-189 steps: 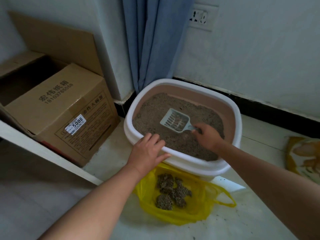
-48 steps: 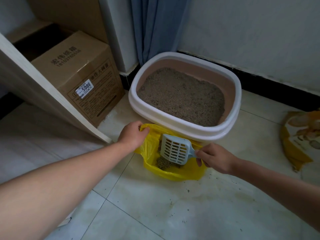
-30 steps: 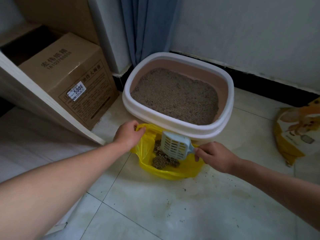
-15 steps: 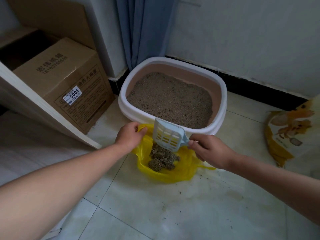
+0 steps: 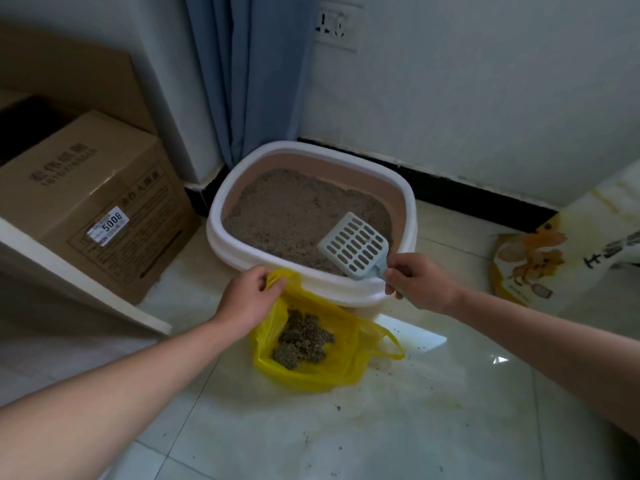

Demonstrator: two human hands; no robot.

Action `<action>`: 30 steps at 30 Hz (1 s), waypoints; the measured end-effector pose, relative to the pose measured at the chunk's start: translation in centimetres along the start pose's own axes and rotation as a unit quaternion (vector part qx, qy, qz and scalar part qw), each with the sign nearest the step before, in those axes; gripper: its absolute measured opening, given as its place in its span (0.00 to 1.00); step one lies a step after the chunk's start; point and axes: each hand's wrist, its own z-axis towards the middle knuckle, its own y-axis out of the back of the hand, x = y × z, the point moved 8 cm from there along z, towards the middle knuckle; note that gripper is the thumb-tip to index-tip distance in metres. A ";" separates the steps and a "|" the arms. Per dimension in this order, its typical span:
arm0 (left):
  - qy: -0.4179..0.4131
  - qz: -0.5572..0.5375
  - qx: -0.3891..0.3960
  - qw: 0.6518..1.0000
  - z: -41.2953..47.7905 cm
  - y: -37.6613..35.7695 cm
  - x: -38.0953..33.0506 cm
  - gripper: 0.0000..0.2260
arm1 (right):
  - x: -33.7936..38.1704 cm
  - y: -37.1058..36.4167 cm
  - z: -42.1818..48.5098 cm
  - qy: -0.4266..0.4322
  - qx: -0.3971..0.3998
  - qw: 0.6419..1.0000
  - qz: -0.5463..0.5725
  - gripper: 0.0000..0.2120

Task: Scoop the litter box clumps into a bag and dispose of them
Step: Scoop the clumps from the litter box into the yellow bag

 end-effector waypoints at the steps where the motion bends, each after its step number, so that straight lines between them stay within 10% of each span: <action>1: -0.009 0.000 0.001 1.000 -0.1 -0.2 -0.1 0.15 | -0.5 0.2 0.1 -0.010 -0.007 1.000 -0.002 0.11; 17: -0.033 -0.018 0.025 0.999 0.9 -3.1 1.1 0.10 | -8.1 6.3 -2.0 -0.147 -0.212 0.966 0.034 0.07; 30: -0.106 0.071 0.078 0.989 0.2 -5.6 1.1 0.16 | -17.7 1.1 -0.8 -0.323 -0.343 0.847 0.247 0.11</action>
